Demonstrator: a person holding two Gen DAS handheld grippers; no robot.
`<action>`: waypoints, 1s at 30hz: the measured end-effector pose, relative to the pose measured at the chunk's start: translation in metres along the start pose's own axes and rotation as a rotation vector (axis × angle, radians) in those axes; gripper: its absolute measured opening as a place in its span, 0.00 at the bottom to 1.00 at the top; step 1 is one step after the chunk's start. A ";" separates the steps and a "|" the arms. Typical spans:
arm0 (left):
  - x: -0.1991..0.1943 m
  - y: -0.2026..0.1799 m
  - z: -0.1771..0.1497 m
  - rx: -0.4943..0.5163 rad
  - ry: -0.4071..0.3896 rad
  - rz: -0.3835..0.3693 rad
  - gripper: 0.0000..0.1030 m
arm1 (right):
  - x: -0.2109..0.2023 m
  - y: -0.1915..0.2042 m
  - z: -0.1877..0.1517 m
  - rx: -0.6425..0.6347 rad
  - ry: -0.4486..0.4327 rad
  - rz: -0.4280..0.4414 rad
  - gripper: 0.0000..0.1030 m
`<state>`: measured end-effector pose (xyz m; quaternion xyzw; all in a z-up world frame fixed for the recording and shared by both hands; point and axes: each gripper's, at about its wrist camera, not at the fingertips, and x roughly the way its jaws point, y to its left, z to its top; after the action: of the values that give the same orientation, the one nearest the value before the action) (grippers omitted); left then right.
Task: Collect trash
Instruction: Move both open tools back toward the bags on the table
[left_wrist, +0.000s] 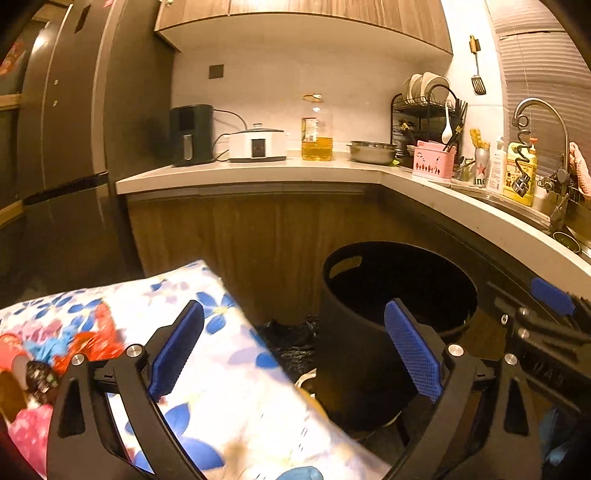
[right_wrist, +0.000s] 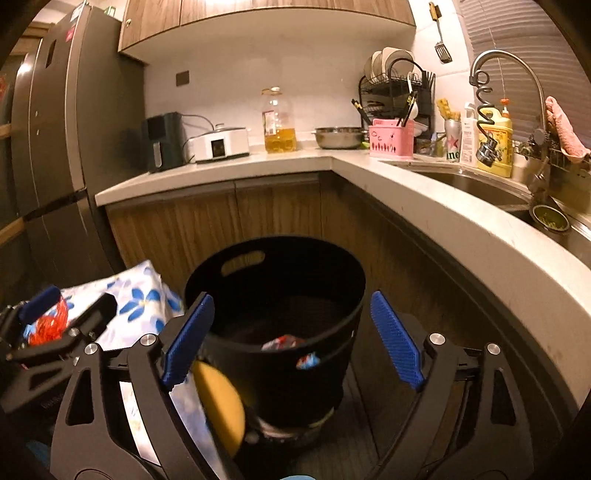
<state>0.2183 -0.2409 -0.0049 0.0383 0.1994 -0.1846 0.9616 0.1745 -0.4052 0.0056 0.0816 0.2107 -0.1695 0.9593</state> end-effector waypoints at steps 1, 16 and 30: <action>-0.005 0.003 -0.002 -0.003 -0.001 0.005 0.92 | -0.006 0.002 -0.004 0.002 0.001 -0.002 0.83; -0.084 0.045 -0.047 -0.033 -0.006 0.057 0.92 | -0.075 0.039 -0.045 -0.007 -0.015 0.034 0.84; -0.123 0.127 -0.091 -0.144 -0.006 0.249 0.92 | -0.074 0.120 -0.086 -0.096 0.016 0.218 0.84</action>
<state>0.1267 -0.0681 -0.0392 -0.0067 0.2032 -0.0491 0.9779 0.1219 -0.2525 -0.0289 0.0594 0.2161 -0.0532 0.9731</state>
